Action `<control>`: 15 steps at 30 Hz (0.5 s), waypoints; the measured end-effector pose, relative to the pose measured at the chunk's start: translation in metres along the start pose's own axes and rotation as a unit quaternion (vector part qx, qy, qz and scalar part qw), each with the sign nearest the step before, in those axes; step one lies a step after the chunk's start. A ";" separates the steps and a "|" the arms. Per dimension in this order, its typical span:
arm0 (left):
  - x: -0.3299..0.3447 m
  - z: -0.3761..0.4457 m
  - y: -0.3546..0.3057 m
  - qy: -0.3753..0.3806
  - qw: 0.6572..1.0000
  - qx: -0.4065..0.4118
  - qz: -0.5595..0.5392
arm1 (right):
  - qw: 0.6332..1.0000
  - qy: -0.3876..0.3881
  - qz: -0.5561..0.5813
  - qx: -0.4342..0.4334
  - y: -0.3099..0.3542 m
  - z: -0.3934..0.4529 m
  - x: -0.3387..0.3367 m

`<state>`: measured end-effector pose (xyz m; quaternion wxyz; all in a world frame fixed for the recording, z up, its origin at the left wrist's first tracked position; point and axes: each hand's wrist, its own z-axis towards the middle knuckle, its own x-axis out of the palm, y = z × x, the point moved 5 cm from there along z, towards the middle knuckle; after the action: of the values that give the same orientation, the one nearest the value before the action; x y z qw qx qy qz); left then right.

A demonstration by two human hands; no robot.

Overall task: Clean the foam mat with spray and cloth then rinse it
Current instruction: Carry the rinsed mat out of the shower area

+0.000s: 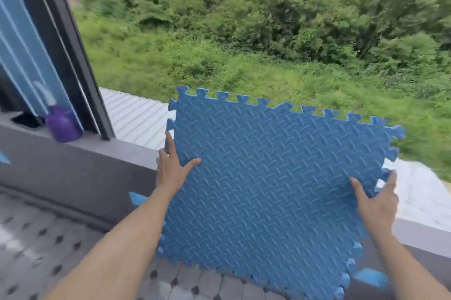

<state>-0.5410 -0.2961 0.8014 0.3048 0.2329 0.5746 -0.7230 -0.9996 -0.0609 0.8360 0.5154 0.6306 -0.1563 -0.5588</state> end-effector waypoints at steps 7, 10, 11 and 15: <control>-0.173 -0.024 0.191 -0.128 0.971 -0.125 0.160 | 0.974 0.180 0.010 -0.134 0.152 -0.097 0.213; -0.243 -0.058 0.271 -0.153 0.951 -0.186 0.193 | 0.942 0.262 0.015 -0.210 0.203 -0.167 0.303; -0.266 -0.071 0.296 -0.169 0.941 -0.202 0.212 | 0.930 0.290 0.012 -0.227 0.215 -0.194 0.332; -0.340 -0.127 0.389 -0.213 0.901 -0.296 0.237 | 0.870 0.377 0.006 -0.319 0.257 -0.299 0.434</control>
<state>-0.0268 -0.1735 0.7380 0.6370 0.1020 0.6113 -0.4584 -0.5013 -0.3622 0.7658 0.7118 0.5937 0.2325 -0.2946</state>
